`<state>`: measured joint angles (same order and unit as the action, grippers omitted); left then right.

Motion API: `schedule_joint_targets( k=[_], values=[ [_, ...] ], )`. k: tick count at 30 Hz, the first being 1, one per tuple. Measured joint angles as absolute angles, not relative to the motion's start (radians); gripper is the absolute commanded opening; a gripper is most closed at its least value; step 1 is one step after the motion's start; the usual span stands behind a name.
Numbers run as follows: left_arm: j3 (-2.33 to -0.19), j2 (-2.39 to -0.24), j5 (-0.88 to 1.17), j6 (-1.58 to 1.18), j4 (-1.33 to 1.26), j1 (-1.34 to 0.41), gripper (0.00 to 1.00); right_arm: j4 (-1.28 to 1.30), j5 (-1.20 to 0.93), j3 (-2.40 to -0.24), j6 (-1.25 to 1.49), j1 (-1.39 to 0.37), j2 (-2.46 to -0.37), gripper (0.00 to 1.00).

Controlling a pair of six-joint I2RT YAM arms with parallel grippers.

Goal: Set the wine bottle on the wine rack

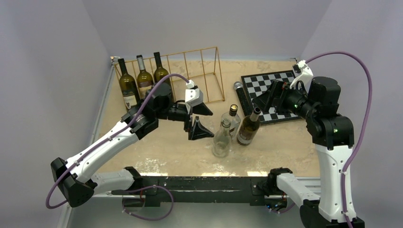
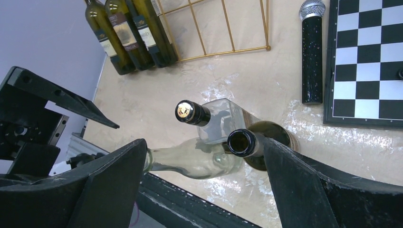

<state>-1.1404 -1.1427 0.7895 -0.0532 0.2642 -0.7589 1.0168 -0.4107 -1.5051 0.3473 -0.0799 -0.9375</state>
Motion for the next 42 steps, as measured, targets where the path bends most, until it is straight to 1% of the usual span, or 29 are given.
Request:
schedule_joint_targets(
  k=[5, 20, 29, 32, 34, 37, 42],
  values=[
    [-1.118, -1.146, 0.789, -0.087, 0.186, -0.788, 0.99, 1.017, -0.411, -1.505, 0.347, -0.08, -0.951, 0.97],
    [-1.114, -1.167, 0.773, -0.105, 0.119, -0.801, 0.99, 1.017, -0.411, -1.505, 0.347, -0.08, -0.953, 0.97],
    [-1.075, -1.253, 0.745, -0.129, 0.03, -0.852, 0.93, 1.017, -0.413, -1.505, 0.347, -0.08, -0.953, 0.97],
    [-1.043, -1.275, 0.728, -0.147, -0.001, -0.863, 0.87, 1.017, -0.413, -1.505, 0.346, -0.08, -0.953, 0.97],
    [-1.023, -1.283, 0.715, -0.162, -0.027, -0.87, 0.79, 1.017, -0.413, -1.505, 0.346, -0.08, -0.953, 0.97],
    [-0.994, -1.29, 0.676, -0.192, -0.09, -0.884, 0.73, 1.018, -0.413, -1.505, 0.345, -0.08, -0.954, 0.97],
    [-0.957, -1.296, 0.616, -0.226, -0.173, -0.91, 0.66, 1.019, -0.413, -1.505, 0.34, -0.08, -0.956, 0.97]
  ],
)
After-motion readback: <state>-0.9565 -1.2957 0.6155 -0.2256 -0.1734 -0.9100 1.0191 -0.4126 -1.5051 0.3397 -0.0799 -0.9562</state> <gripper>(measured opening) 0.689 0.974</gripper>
